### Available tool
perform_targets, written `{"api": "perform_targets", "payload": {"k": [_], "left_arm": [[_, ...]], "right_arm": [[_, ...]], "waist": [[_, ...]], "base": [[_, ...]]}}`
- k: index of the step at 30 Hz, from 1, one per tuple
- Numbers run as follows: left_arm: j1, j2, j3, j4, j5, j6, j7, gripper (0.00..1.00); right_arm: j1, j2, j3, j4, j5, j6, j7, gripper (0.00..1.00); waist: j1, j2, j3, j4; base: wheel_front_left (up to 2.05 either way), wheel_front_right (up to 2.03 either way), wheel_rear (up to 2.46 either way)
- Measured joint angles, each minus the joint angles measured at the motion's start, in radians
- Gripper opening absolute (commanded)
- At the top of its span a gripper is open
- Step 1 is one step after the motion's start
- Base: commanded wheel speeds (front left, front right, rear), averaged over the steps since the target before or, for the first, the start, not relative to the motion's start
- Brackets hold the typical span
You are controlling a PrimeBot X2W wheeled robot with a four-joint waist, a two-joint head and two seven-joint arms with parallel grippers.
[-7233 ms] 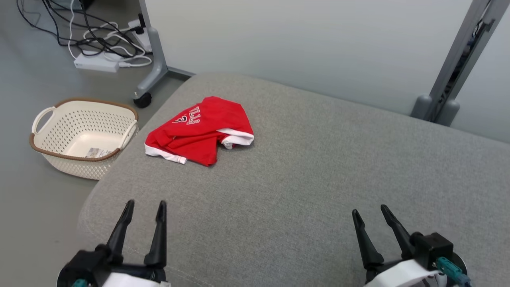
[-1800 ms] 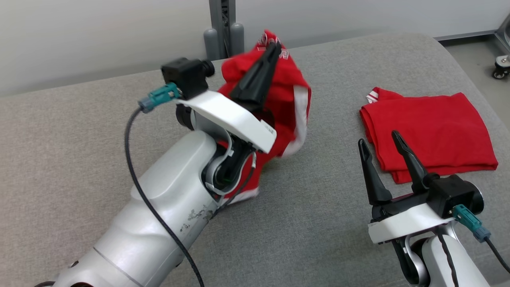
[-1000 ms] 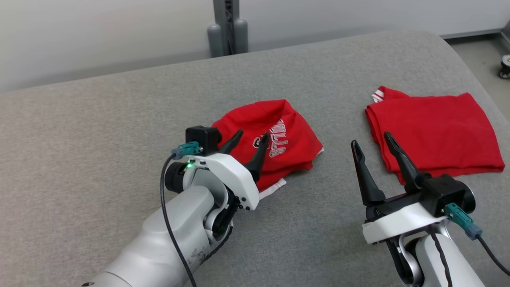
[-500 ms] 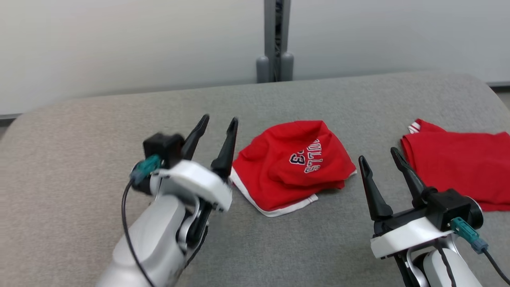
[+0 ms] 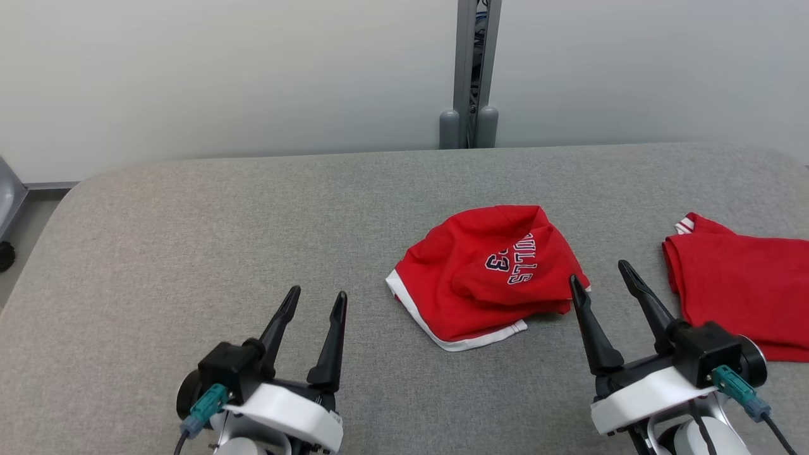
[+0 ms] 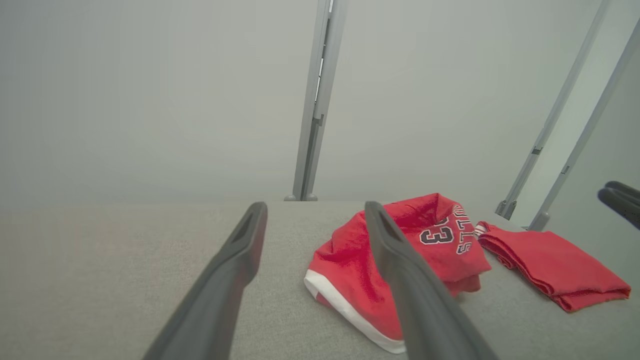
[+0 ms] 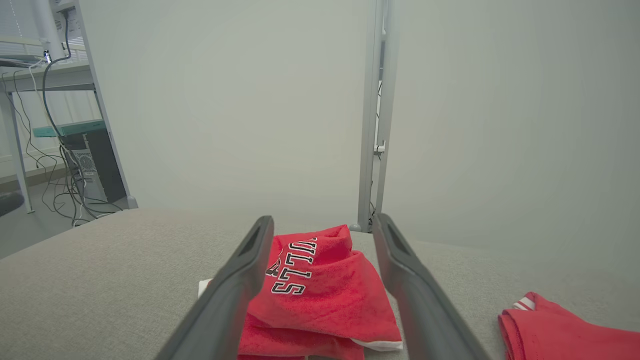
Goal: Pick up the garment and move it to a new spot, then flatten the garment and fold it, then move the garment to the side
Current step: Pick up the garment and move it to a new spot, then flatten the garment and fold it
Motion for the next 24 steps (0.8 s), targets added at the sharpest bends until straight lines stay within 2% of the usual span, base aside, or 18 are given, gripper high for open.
{"api": "perform_targets", "payload": {"k": [7,12,24], "left_arm": [[0.065,-0.017,0.048,-0.010,0.043,-0.040,0.000,1.00],[0.066,-0.019,0.051,-0.018,0.040,-0.048,0.000,1.00],[0.034,-0.020,0.010,-0.009,0.013,-0.044,0.000,1.00]], "right_arm": [[0.007,0.001,-0.001,0.018,0.000,0.000,0.000,1.00],[-0.018,-0.010,0.029,0.067,-0.026,0.000,0.021,1.00],[-0.218,-0.040,0.110,0.377,-0.136,0.000,0.049,1.00]], "waist": [[0.0000,0.0000,0.003,0.030],[0.0000,0.0000,0.013,0.050],[0.0000,0.0000,0.064,0.105]], "base": [[0.00,0.00,0.00],[0.00,0.00,0.00],[0.00,0.00,0.00]]}}
